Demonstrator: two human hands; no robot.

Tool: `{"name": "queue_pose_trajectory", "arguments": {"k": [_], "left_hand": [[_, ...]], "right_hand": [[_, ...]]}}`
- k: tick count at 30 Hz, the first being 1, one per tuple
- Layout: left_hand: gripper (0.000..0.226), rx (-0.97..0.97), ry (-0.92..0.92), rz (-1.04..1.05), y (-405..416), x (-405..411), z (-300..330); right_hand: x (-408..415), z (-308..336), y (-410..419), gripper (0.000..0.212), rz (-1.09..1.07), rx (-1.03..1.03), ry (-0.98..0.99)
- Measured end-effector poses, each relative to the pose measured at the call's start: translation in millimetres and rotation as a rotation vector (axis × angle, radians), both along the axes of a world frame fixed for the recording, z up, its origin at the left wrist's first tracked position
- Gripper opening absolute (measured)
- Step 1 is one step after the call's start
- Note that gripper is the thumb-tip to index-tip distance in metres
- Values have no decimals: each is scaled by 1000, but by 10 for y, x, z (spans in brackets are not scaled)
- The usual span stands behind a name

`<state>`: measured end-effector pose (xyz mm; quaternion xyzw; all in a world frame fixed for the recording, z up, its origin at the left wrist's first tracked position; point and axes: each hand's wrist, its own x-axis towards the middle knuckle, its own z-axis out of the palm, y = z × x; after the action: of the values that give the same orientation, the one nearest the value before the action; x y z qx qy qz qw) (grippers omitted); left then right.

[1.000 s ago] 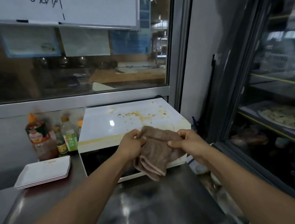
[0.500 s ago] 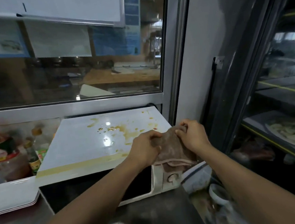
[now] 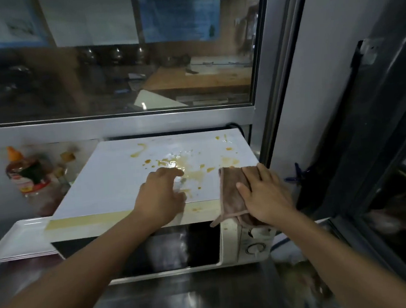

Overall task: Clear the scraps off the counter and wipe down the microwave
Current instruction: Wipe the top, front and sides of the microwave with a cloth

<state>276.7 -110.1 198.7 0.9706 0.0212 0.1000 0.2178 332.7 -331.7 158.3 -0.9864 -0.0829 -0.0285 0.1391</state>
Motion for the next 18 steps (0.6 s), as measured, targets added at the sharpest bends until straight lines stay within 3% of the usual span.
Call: {"name": "queue_pose_trajectory", "arguments": {"k": [5,9,12,18], "left_hand": [[43,164,-51,113,436,-109,-51],[38,204,19,214,779,-151,-119],[29,192,47,184,933,-175,-201],[36,162,76,80,1172,-144,-235]], "right_hand": [[19,9,65,56,17,-83,-8],[-34,52,353,60,76,-120,9],[-143,26,781,61,159,-100,-22],[-287,-20,1741,61,337,-58,-40]]}}
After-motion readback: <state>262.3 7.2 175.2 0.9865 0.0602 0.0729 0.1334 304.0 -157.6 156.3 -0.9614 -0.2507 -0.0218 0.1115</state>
